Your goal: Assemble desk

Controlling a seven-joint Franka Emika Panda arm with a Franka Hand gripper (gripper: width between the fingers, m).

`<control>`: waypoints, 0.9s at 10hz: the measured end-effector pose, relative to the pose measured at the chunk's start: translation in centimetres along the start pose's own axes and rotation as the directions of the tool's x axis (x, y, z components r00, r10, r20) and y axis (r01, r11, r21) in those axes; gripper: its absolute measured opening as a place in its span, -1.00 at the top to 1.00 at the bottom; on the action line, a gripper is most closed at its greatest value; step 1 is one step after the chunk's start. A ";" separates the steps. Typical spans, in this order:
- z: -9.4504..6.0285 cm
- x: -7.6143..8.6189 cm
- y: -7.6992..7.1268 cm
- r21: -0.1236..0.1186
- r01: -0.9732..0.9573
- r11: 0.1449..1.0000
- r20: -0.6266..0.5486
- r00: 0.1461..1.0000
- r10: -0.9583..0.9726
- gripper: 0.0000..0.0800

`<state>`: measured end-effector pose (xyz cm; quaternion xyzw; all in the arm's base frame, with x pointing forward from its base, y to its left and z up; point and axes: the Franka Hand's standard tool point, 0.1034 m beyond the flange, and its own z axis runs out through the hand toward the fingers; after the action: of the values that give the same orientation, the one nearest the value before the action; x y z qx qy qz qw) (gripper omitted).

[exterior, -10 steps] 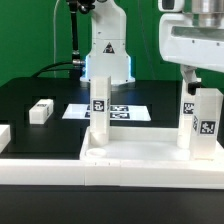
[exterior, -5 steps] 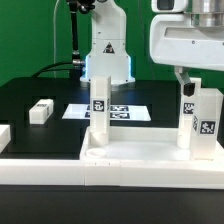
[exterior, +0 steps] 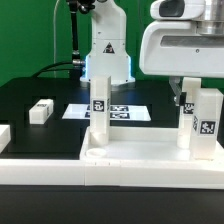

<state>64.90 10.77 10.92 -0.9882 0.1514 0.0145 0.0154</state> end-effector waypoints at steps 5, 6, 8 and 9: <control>0.1 0.0 0.1 -0.001 -0.261 0.965 0.000 0.965 0.261 0.28; 0.1 0.0 0.1 0.002 -0.377 0.926 -0.007 0.926 0.377 0.28; 0.1 0.2 0.2 0.010 -0.689 0.725 -0.009 0.725 0.689 0.28; 0.1 0.2 0.2 0.016 -0.767 0.642 -0.006 0.642 0.767 0.28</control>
Offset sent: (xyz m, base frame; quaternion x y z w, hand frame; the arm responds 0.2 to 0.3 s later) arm 0.0000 0.0000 0.0000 0.0000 0.0000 0.1938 0.9810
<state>65.05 10.55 10.80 -0.8313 0.5556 0.0130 0.0127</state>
